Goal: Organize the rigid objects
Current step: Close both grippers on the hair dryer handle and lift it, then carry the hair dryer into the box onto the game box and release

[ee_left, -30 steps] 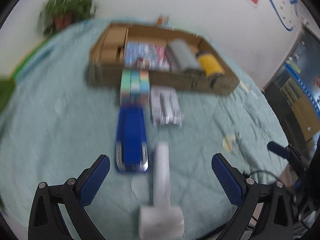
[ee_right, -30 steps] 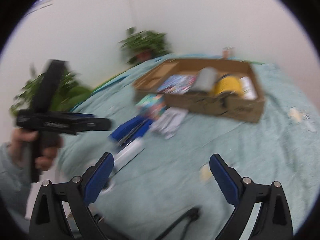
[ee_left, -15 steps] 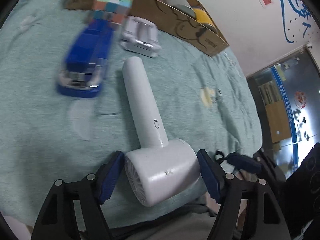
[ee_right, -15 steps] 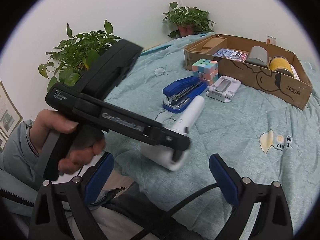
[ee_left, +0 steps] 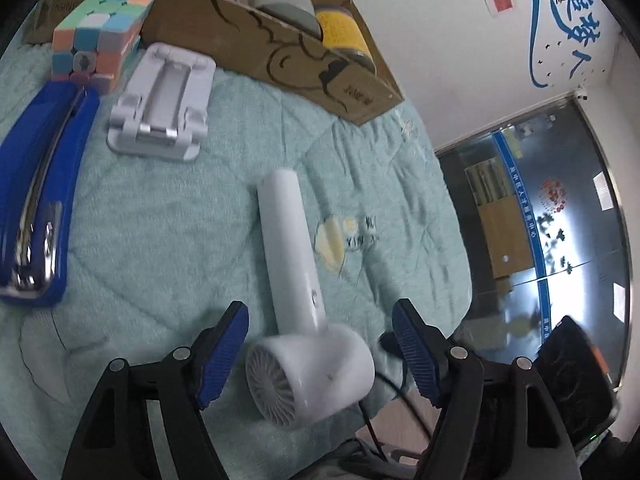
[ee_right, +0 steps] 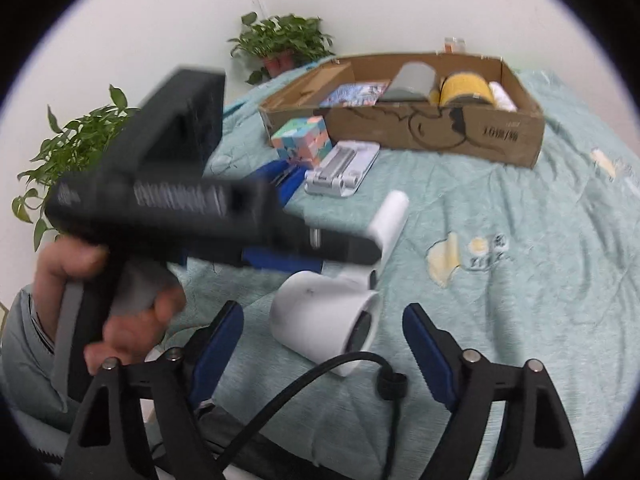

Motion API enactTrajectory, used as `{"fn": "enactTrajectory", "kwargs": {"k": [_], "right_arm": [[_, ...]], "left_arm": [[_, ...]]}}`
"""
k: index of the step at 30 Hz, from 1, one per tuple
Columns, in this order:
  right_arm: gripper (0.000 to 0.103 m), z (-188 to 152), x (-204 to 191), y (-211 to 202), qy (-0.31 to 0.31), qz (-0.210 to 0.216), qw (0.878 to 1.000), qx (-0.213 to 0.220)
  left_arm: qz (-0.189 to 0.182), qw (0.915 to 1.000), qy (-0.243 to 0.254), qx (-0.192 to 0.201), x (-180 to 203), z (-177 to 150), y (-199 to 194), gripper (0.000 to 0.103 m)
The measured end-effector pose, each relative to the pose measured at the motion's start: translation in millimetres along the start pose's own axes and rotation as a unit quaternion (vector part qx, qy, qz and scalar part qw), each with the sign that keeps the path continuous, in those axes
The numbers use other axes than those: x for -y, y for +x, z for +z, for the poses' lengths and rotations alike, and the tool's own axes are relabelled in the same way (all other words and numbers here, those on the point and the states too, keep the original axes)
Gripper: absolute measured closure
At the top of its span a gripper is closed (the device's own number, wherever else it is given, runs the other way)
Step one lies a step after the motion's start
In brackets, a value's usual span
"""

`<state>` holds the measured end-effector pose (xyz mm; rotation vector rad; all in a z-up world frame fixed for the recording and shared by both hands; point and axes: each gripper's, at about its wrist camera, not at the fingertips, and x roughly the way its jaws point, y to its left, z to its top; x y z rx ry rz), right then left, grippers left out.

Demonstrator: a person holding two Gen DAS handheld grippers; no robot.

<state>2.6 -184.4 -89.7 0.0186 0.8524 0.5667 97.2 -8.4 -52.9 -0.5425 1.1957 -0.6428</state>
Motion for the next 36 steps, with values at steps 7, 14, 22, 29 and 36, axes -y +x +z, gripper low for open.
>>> {"fn": "enactTrajectory", "kwargs": {"k": [7, 14, 22, 29, 36], "right_arm": [[0.036, -1.6, -6.1, 45.4, 0.020, -0.028, 0.998, -0.061], [0.037, -5.1, -5.1, 50.5, 0.018, -0.030, 0.998, -0.049], [0.037, -5.4, -3.2, 45.5, 0.018, -0.017, 0.999, -0.040], [0.037, 10.2, -10.7, 29.1, 0.013, -0.015, 1.000, -0.021], [0.037, 42.5, -20.7, -6.6, -0.014, -0.025, 0.999, 0.038]], "left_arm": [[0.016, 0.9978, 0.004, -0.065, -9.1, 41.0, 38.5, 0.048], [0.036, 0.9970, 0.026, -0.063, -7.7, 45.6, 47.4, 0.070], [0.043, 0.9979, 0.032, -0.036, -4.3, 35.1, 30.3, 0.072], [0.058, 0.9961, 0.066, -0.004, 30.0, 43.1, -2.6, 0.074], [0.055, 0.9913, 0.109, 0.048, 74.2, 69.1, -49.7, 0.074]]}}
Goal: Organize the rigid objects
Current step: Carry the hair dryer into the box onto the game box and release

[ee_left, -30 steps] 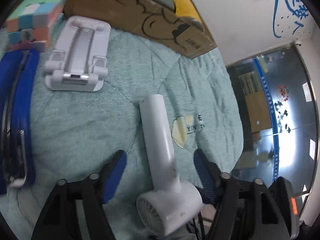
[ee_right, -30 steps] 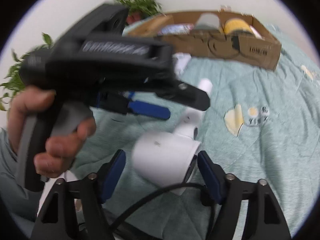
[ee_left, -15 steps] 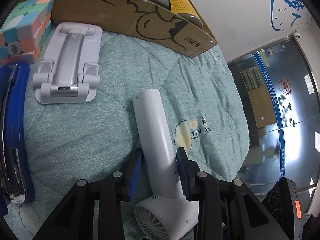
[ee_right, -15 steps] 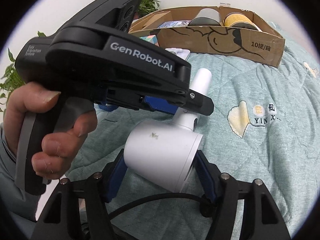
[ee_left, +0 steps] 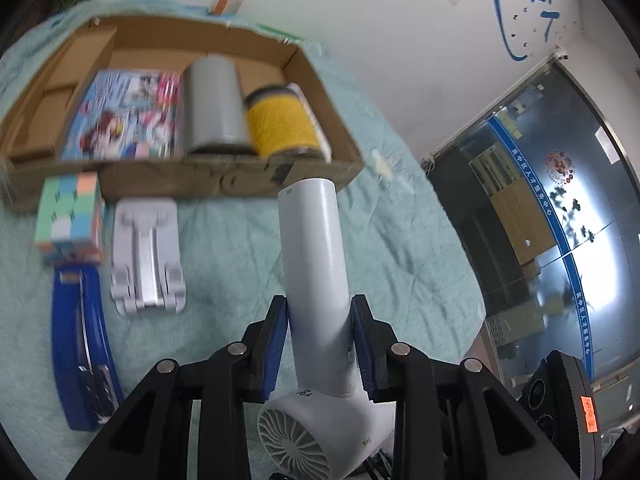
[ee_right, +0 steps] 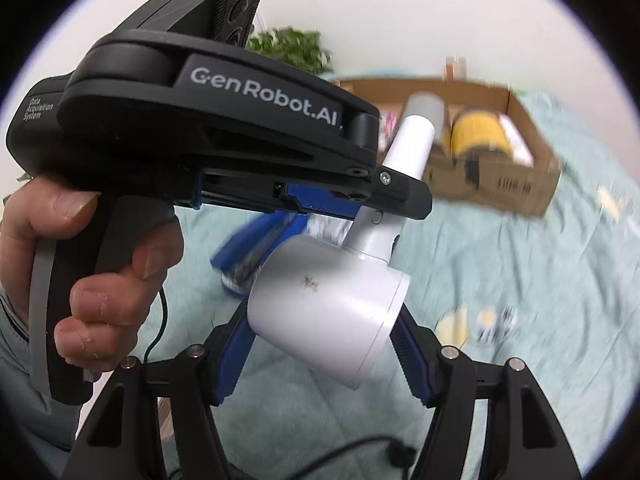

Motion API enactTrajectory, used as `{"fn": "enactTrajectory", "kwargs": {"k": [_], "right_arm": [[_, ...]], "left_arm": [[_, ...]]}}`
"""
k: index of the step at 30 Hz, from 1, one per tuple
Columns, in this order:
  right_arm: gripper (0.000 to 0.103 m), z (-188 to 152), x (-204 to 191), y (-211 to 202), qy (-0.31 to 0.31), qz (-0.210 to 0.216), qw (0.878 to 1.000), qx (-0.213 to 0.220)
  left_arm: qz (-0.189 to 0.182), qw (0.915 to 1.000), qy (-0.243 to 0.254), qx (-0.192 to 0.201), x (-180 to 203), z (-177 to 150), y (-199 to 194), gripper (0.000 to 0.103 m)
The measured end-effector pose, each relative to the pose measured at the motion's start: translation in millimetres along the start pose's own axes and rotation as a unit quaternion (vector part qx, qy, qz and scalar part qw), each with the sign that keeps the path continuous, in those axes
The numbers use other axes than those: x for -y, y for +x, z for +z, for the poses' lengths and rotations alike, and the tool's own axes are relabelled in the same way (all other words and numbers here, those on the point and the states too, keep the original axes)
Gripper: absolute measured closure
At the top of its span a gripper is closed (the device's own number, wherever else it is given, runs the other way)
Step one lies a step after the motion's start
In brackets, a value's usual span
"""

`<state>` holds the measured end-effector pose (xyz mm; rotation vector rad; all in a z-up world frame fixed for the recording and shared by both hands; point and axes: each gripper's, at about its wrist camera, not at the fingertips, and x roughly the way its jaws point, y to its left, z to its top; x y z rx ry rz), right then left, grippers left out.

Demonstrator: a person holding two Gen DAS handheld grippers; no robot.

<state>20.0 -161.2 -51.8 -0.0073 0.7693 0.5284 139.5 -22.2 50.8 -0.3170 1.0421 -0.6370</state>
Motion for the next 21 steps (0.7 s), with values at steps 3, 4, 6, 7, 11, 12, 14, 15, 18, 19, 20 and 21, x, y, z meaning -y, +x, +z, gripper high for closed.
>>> {"fn": "enactTrajectory", "kwargs": {"k": [3, 4, 6, 7, 11, 12, 14, 15, 18, 19, 20, 21], "right_arm": [[0.037, 17.7, -4.3, -12.4, -0.021, -0.009, 0.999, 0.022], [0.037, 23.9, -5.6, -15.7, -0.027, -0.011, 0.999, 0.028], [0.037, 39.2, -9.2, -23.8, -0.040, -0.015, 0.998, 0.043], [0.037, 45.1, -11.1, -26.3, -0.046, -0.017, 0.998, 0.049], [0.037, 86.7, -18.0, -28.8, -0.069, -0.021, 0.995, 0.072], [0.037, 94.2, -19.9, -29.5, -0.074, -0.021, 0.994, 0.076], [0.037, 109.9, -23.3, -29.1, -0.084, -0.019, 0.993, 0.085], [0.037, 116.2, -24.6, -27.9, -0.087, -0.019, 0.992, 0.088], [0.037, 133.9, -27.7, -22.3, -0.091, -0.014, 0.992, 0.091], [0.037, 139.0, -28.4, -19.8, -0.093, -0.013, 0.991, 0.091], [0.037, 146.0, -29.4, -16.0, -0.096, -0.013, 0.991, 0.091], [0.037, 149.3, -31.4, -14.1, -0.098, -0.012, 0.991, 0.090]], "left_arm": [[-0.003, 0.9996, 0.017, 0.024, 12.8, 17.5, -21.0, 0.074], [-0.004, 0.9993, 0.019, 0.032, 15.4, 24.0, -28.2, 0.074], [-0.005, 0.9986, 0.027, 0.046, 21.4, 36.5, -41.7, 0.074], [-0.003, 0.9978, 0.034, 0.056, 25.6, 45.1, -51.2, 0.074], [0.010, 0.9947, 0.056, 0.085, 38.4, 72.6, -77.9, 0.074], [0.012, 0.9939, 0.060, 0.092, 40.0, 80.2, -83.9, 0.074], [0.016, 0.9925, 0.065, 0.103, 39.5, 93.9, -94.7, 0.074], [0.017, 0.9921, 0.065, 0.106, 38.3, 99.2, -98.5, 0.074], [0.019, 0.9912, 0.063, 0.115, 29.7, 120.8, -108.5, 0.074], [0.019, 0.9911, 0.062, 0.117, 28.4, 124.6, -111.3, 0.074], [0.018, 0.9910, 0.059, 0.119, 23.7, 131.9, -113.8, 0.074], [0.017, 0.9910, 0.055, 0.120, 19.6, 137.5, -116.6, 0.074]]}}
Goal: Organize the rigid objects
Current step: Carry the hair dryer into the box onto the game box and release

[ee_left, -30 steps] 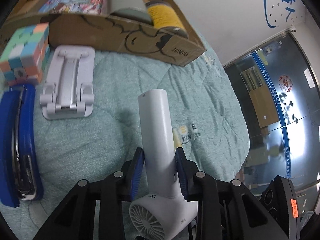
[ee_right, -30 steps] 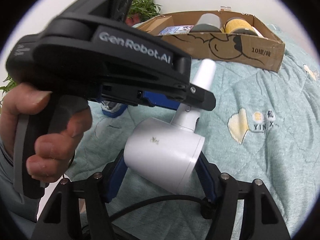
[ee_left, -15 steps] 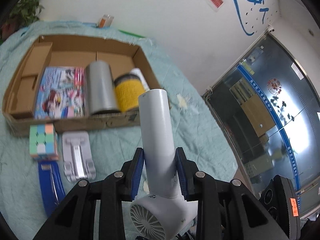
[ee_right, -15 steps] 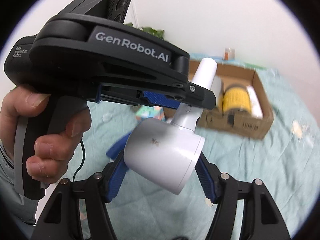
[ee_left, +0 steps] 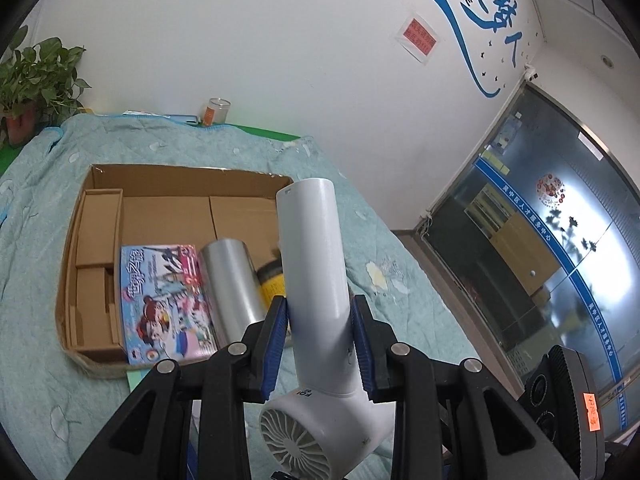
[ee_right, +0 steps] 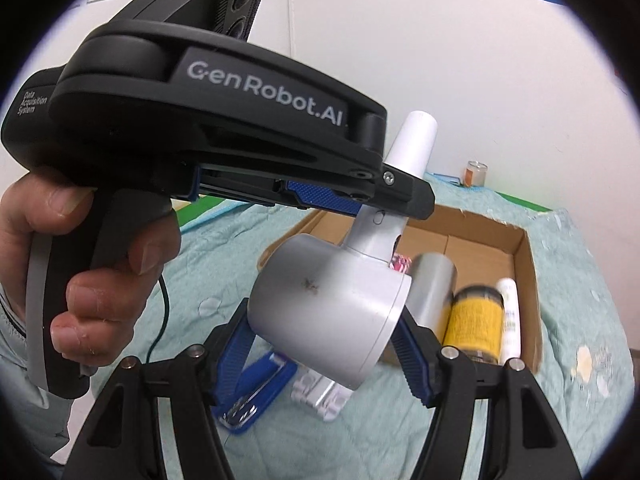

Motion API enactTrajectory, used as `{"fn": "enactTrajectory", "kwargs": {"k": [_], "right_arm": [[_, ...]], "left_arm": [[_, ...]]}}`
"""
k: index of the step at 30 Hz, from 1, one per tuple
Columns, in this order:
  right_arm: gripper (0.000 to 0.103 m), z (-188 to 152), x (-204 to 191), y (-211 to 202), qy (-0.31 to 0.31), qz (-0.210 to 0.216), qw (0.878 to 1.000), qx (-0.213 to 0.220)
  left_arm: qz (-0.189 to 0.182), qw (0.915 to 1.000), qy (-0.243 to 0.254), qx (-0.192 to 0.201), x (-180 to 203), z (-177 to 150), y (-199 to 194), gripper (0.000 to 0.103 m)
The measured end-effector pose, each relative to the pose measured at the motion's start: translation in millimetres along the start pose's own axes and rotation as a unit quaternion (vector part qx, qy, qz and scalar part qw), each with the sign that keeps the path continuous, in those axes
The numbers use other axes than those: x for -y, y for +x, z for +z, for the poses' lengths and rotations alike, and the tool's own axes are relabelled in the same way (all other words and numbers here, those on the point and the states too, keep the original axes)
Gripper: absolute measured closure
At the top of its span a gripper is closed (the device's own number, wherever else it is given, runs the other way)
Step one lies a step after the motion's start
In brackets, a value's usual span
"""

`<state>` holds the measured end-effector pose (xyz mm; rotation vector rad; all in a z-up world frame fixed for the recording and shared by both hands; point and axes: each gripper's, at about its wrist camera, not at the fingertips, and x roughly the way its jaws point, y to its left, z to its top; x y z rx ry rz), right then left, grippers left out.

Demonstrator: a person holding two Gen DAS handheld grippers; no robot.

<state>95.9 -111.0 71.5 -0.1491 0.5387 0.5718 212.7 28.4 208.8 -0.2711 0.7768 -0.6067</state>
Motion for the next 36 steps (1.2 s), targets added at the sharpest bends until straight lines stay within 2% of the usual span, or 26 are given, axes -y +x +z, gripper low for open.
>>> {"fn": "enactTrajectory", "kwargs": {"k": [8, 15, 21, 27, 32, 36], "right_arm": [[0.037, 34.7, 10.5, 48.6, 0.002, 0.017, 1.000, -0.020], [0.037, 40.5, 21.0, 104.4, 0.011, 0.031, 0.998, -0.054], [0.037, 30.9, 15.9, 148.3, 0.028, 0.044, 0.993, -0.106], [0.037, 16.7, 23.2, 197.9, 0.058, 0.069, 0.983, -0.158], [0.037, 5.5, 27.3, 223.9, 0.083, 0.087, 0.973, -0.198], [0.035, 1.0, 37.7, 227.6, 0.129, 0.117, 0.963, -0.206]], "left_arm": [[0.011, 0.9997, -0.022, -0.006, -52.8, 40.2, 17.1, 0.074], [0.015, 0.9986, -0.044, -0.026, -108.3, 52.4, 49.7, 0.074], [0.020, 0.9951, -0.071, -0.066, -166.0, 42.1, 92.6, 0.074], [0.030, 0.9882, -0.106, -0.107, -222.6, 22.6, 133.8, 0.074], [0.038, 0.9821, -0.127, -0.134, -247.7, 8.7, 155.8, 0.073], [0.029, 0.9781, -0.151, -0.141, -259.8, 0.5, 159.4, 0.073]]}}
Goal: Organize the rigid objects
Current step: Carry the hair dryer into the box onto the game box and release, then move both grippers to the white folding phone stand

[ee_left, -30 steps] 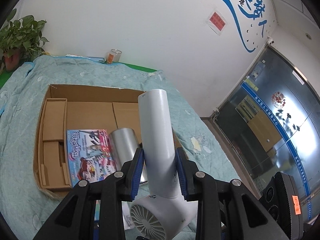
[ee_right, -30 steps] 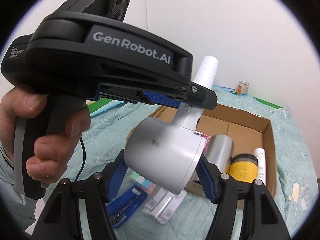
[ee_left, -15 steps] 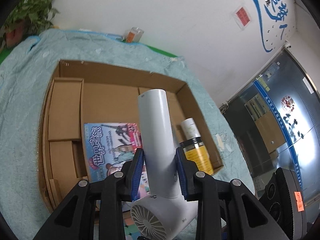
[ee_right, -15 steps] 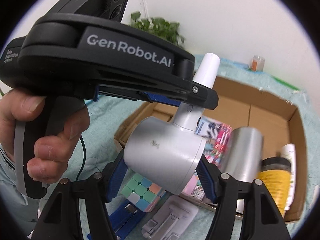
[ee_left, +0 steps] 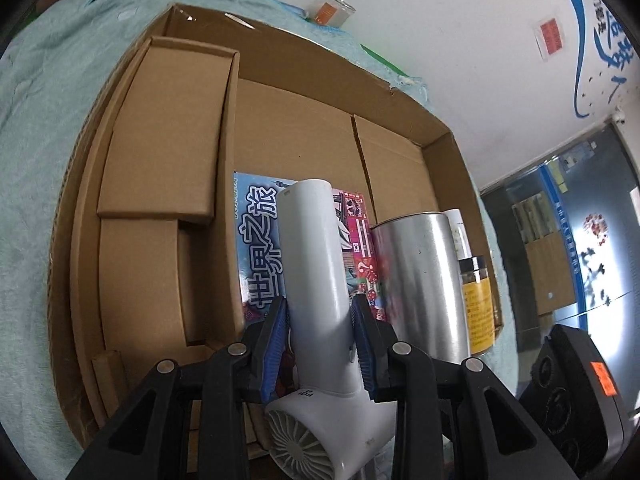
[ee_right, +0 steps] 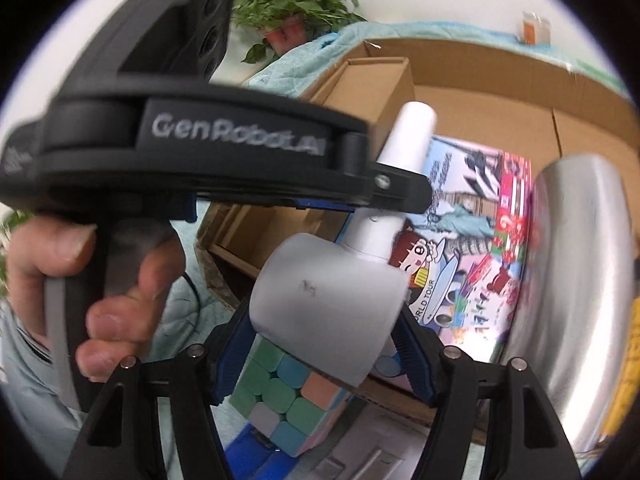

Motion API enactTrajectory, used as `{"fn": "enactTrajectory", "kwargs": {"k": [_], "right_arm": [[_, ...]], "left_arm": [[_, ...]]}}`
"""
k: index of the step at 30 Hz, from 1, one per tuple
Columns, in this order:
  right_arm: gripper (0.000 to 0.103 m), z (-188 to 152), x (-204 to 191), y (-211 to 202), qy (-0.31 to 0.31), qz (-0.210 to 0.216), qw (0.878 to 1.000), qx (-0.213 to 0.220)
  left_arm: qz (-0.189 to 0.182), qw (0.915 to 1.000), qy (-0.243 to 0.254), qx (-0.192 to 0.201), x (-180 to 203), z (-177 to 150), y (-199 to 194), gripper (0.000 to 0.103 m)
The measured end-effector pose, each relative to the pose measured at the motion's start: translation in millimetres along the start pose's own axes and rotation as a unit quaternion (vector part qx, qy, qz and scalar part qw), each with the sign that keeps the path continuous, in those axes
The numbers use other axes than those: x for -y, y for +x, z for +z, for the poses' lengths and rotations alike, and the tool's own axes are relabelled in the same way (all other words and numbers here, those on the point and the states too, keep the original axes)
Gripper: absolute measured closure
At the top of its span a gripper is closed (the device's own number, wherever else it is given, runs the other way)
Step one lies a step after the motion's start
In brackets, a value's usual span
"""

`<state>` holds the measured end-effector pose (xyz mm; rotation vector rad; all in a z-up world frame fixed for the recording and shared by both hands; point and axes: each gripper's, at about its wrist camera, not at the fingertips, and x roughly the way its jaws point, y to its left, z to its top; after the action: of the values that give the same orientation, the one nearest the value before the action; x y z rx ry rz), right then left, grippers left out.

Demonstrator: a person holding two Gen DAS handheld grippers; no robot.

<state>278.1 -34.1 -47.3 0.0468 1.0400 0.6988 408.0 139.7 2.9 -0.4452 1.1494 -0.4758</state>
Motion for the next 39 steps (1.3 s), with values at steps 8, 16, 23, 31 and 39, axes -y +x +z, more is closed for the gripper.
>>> {"fn": "enactTrajectory", "kwargs": {"k": [8, 16, 23, 31, 39], "right_arm": [[0.033, -27.5, 6.5, -37.2, 0.008, 0.010, 0.999, 0.051], [0.004, -81.1, -8.3, -102.5, -0.022, -0.126, 0.980, 0.151], [0.004, -116.6, -13.7, -83.7, -0.021, -0.080, 0.993, 0.088], [0.019, -135.4, -0.4, -52.0, 0.021, -0.105, 0.994, 0.028], [0.026, -127.1, 2.1, -24.5, 0.026, -0.145, 0.989, 0.018]], "left_arm": [[0.031, 0.9989, 0.015, 0.032, 9.3, -12.6, -30.5, 0.057], [0.142, 0.9620, 0.099, 0.211, 48.2, -109.6, -99.9, 0.000], [0.111, 0.9854, 0.039, 0.123, 22.5, -159.3, -56.1, 0.001], [0.097, 0.9921, 0.038, 0.069, 15.3, -205.0, -27.6, 0.008], [0.175, 0.9760, 0.047, 0.121, 28.8, -208.7, -38.1, 0.007]]}}
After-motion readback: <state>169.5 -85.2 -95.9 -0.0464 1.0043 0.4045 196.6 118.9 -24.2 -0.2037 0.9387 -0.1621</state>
